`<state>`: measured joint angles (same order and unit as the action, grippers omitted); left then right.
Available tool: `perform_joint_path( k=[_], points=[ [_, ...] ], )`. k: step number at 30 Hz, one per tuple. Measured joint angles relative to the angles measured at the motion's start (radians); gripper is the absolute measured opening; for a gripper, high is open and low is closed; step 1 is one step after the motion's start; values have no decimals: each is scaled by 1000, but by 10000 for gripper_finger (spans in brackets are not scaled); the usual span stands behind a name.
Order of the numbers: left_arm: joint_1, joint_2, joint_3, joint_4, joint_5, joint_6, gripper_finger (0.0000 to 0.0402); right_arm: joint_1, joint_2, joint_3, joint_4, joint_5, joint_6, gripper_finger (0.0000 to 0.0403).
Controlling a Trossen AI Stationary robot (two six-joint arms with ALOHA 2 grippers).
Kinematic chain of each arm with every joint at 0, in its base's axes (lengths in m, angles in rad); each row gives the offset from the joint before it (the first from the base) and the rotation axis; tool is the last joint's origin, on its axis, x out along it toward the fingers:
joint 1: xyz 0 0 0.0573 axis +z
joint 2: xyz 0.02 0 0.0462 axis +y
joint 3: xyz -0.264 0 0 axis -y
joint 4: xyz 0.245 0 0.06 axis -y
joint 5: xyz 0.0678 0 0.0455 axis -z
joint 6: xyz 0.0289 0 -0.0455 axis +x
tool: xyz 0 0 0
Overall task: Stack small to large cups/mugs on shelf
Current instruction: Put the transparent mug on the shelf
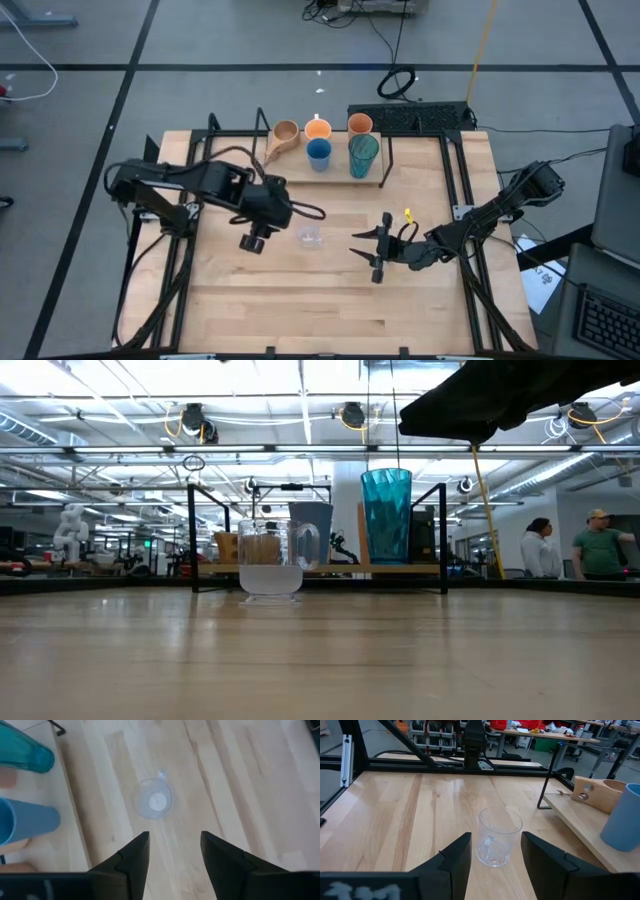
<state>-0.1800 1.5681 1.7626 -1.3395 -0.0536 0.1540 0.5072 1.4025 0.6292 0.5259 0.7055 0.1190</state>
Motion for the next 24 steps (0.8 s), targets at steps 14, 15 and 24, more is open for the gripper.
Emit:
perform_joint_path(
  k=[14, 15, 24],
  points=[
    [9, 54, -224, 260, 0, 73, 207, 0, 0, 0, 0, 0, 0, 164],
    [11, 67, -235, 271, 0, 78, 207, 0, 0, 0, 0, 0, 0, 164],
    [16, 199, -274, 349, -1, 131, 207, 6, 0, 0, -4, 0, 0, 164]
  ],
)
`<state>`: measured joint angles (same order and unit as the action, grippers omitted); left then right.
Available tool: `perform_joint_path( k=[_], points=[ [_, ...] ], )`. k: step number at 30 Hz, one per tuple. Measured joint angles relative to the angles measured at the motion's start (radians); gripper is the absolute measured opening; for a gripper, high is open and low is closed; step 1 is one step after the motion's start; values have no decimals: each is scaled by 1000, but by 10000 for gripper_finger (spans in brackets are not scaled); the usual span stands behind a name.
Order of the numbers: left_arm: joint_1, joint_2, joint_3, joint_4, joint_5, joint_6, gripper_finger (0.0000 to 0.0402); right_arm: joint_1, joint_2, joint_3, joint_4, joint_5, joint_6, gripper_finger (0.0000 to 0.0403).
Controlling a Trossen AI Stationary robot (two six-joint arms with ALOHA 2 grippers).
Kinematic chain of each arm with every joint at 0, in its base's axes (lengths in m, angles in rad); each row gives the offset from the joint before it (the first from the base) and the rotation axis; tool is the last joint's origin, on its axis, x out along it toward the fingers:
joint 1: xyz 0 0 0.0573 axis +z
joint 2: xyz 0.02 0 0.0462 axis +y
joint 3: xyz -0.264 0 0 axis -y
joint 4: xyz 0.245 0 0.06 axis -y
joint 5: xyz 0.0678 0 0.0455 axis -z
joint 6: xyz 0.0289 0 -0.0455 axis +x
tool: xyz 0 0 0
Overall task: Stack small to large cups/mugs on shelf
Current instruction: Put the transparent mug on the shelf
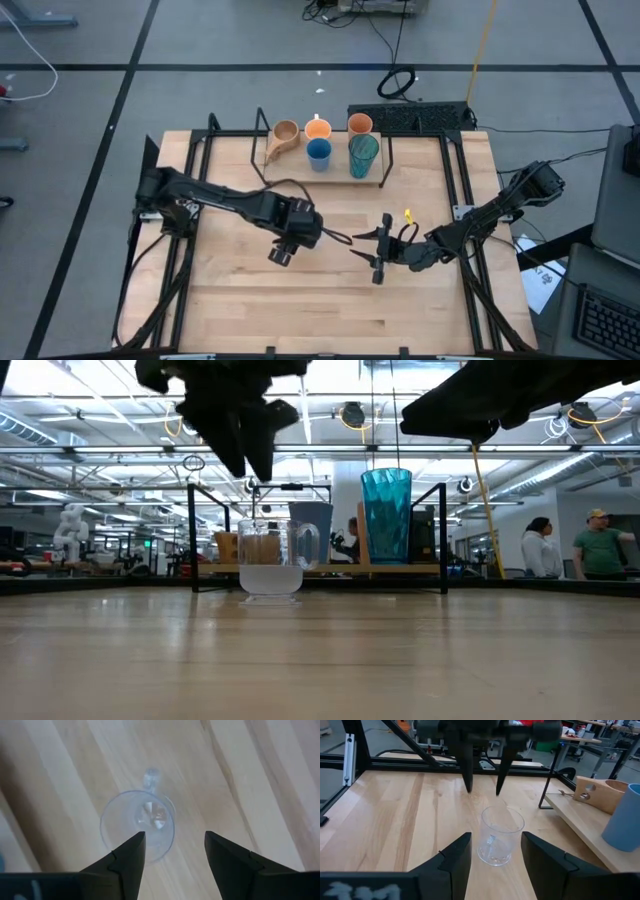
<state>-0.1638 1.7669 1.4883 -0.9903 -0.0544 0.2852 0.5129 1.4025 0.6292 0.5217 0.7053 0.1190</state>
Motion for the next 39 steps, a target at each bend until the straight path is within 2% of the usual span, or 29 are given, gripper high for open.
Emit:
perform_joint_path(
  k=[11, 23, 26, 33, 39],
  points=[
    [8, 96, 0, 18, 0, -6, 207, 6, 0, 0, 1, 0, 0, 164],
    [7, 122, -52, 81, -10, -7, 204, 6, 0, 0, -2, 0, 0, 164],
    [7, 122, -68, 126, -12, -6, 181, 6, 0, 0, -2, 0, 0, 164],
    [7, 121, -86, 127, -12, -7, 90, 6, 0, 0, -2, 0, 0, 164],
    [5, 120, -86, 128, -12, -6, 34, 6, 0, 0, -2, 0, 0, 164]
  ],
)
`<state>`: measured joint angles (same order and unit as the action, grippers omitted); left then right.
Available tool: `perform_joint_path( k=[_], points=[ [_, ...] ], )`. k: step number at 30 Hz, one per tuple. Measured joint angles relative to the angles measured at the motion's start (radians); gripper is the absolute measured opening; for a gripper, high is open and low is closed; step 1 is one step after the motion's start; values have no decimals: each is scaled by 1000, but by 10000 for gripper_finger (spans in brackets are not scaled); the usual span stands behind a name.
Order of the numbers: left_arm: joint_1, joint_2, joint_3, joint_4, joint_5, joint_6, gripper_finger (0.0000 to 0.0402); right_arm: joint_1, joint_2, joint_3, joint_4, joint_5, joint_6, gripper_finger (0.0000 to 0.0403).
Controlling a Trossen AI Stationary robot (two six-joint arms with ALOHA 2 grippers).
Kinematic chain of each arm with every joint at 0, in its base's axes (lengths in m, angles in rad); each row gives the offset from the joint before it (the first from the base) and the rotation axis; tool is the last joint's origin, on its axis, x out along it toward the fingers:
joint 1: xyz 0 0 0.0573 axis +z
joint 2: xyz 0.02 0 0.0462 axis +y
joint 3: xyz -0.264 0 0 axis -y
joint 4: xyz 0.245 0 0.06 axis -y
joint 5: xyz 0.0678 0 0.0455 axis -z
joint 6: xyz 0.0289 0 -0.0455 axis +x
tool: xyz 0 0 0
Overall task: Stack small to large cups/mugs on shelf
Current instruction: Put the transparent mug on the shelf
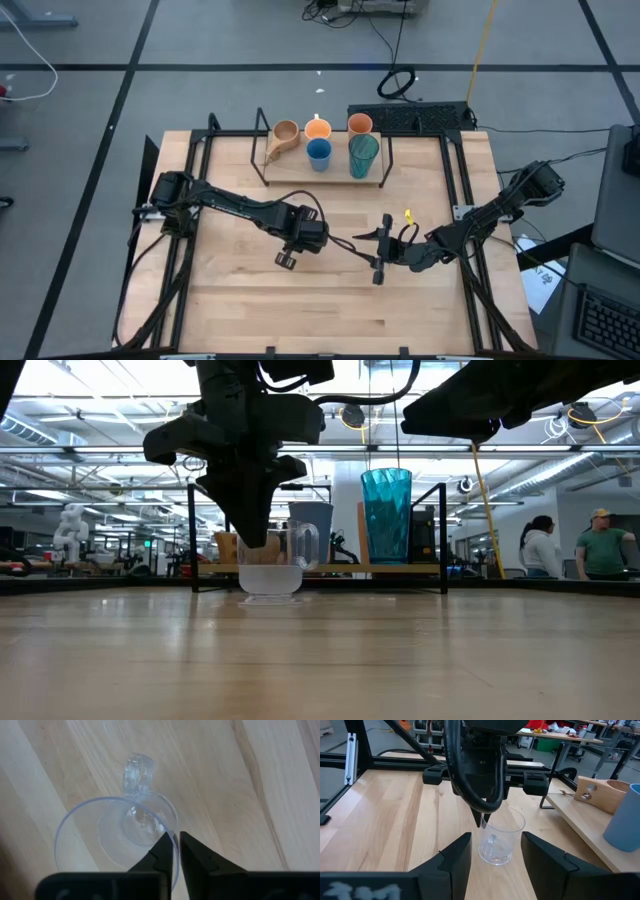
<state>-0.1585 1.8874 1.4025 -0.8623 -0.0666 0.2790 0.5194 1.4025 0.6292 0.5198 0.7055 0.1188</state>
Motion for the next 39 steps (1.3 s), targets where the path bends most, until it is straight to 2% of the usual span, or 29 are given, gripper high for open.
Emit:
perform_joint_path(
  k=[5, 21, 39],
  points=[
    [-1, 0, 0, 0, 5, 0, 6, 0, 0, 0, 0, 0, 0, 164],
    [-1, -26, 3, -27, 16, -8, 4, 0, 0, 0, 0, 0, 0, 164],
    [4, -140, 159, -221, 21, -16, 6, 0, 0, 1, 0, 0, 0, 164]
  ],
)
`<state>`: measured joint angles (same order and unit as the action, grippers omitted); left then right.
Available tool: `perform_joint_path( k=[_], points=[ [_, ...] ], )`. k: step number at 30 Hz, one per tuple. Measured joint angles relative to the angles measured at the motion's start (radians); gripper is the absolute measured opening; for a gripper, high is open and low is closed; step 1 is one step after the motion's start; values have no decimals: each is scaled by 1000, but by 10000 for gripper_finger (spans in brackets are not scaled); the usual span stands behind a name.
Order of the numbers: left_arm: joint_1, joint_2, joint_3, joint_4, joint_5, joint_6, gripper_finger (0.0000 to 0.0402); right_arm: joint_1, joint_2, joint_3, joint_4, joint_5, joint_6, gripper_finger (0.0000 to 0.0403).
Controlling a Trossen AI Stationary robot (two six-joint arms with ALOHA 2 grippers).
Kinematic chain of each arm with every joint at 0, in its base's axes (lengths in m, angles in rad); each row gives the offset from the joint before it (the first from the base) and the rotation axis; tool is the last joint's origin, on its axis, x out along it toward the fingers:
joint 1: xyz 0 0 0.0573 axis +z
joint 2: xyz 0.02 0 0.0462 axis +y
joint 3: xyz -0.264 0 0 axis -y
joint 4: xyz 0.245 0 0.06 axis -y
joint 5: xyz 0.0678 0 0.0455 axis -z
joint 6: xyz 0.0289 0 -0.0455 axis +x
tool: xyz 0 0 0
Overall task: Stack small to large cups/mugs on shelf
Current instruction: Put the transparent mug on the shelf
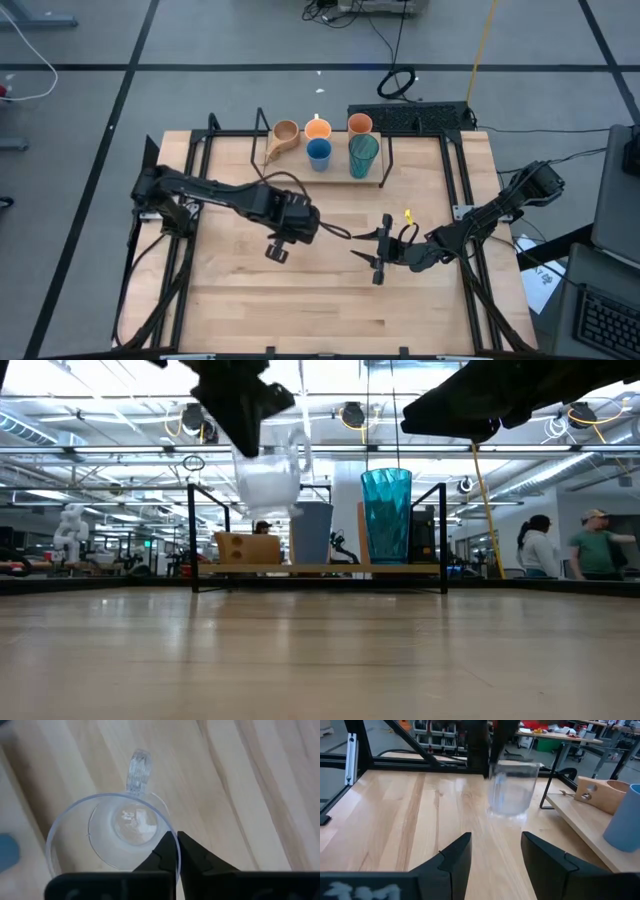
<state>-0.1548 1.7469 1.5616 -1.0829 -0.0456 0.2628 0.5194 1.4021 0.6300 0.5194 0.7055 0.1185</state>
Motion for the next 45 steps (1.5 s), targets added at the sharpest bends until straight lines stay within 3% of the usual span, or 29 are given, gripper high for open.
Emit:
perform_joint_path(
  k=[10, 22, 34, 45],
  points=[
    [13, -95, 68, -105, -6, -7, 4, 0, 0, 0, 3, 0, 0, 164],
    [86, -114, 199, -260, -21, 9, 9, 0, 0, 0, 4, 0, 0, 164],
    [159, -113, 213, -302, -27, 41, 11, 0, 0, 0, 4, 0, 0, 164],
    [316, -113, 213, -318, -29, 37, 12, 0, 0, 0, 7, 0, 0, 164]
  ],
)
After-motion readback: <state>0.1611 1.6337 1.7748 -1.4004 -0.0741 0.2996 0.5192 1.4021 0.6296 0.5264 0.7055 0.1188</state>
